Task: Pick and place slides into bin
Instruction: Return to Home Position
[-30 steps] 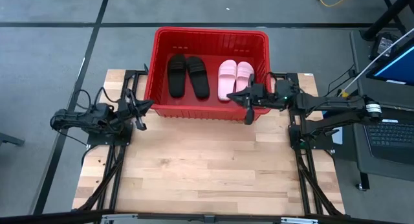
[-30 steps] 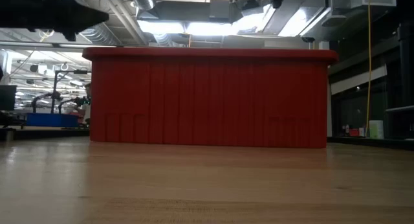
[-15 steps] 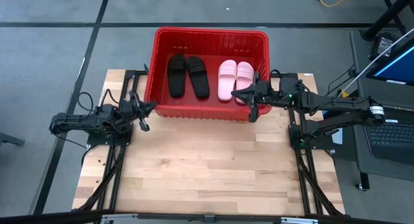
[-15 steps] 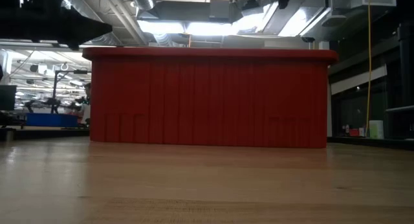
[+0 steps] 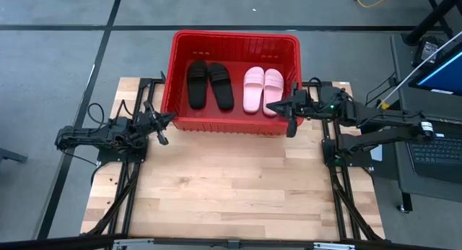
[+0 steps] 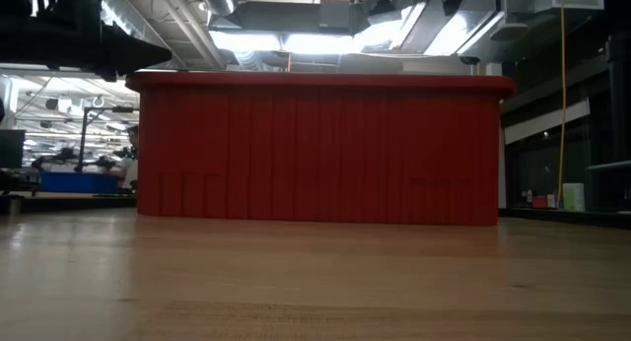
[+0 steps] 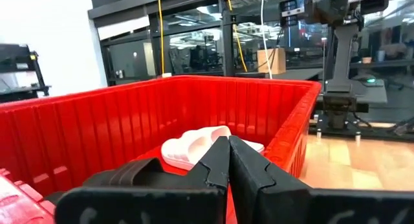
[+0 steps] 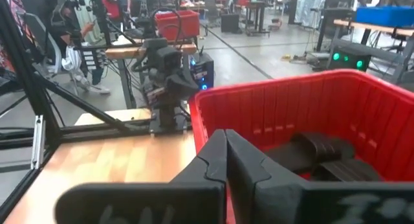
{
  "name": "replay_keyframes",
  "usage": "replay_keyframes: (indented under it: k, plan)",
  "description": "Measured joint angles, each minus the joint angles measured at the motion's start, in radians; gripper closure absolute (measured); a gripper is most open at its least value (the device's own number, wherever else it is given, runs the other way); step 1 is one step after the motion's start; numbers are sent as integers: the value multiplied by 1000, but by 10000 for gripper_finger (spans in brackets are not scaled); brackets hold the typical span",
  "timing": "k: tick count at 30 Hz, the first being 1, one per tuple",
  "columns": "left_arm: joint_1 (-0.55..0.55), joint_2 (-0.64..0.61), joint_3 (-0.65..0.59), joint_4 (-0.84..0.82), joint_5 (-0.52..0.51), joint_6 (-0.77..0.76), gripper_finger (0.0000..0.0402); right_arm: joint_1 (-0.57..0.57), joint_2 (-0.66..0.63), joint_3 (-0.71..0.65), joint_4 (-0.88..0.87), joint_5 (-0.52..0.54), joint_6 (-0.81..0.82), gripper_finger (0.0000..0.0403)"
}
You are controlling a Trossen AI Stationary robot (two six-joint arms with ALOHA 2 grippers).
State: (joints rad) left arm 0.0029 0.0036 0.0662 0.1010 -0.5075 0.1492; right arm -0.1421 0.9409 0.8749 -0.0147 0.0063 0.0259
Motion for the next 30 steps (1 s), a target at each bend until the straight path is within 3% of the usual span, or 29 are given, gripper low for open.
replay_keyframes:
  k: [6, 13, 23, 27, 30]
  plan:
    - [0, 0, 0, 0, -2, -21, 394, 3, -83, -21, -102, 0, 27, 398]
    - [0, 0, 0, 0, -3, -23, 398, 24, -319, -291, 22, -11, 63, 398]
    - [0, 0, 0, 0, -3, -24, 394, 63, -746, -498, 45, -270, 123, 397]
    - [0, 1, 0, 0, -3, -24, 397, 63, -842, -538, 32, -277, 314, 395]
    - [0, 1, 0, 0, -3, -24, 397, 63, -879, -559, 57, -225, 265, 388]
